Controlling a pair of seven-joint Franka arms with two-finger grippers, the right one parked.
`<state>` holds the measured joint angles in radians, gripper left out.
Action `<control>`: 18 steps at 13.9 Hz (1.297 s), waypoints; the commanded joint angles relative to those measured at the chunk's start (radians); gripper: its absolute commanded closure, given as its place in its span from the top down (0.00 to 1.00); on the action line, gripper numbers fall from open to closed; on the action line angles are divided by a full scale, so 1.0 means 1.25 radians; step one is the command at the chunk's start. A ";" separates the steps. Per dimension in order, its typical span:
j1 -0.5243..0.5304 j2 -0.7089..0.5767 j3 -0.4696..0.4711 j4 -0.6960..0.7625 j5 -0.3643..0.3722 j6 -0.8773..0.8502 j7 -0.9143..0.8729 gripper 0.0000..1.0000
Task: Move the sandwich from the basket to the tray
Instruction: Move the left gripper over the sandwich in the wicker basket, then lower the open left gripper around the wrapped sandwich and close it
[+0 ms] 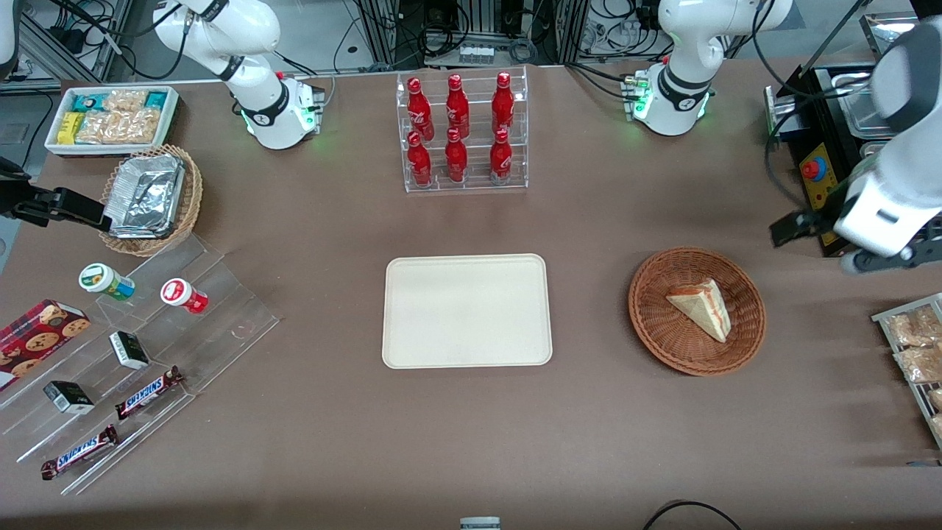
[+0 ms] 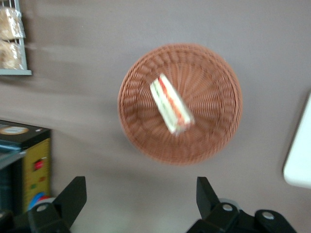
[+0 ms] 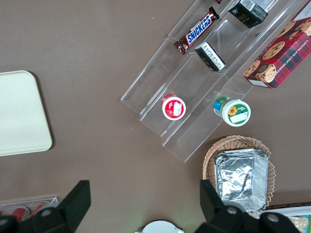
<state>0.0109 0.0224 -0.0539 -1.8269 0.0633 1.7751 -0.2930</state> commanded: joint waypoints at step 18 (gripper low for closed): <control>-0.043 0.115 0.000 -0.352 -0.005 0.563 -0.509 1.00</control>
<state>-0.0421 0.1507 -0.0593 -2.2605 0.0567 2.4558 -0.9142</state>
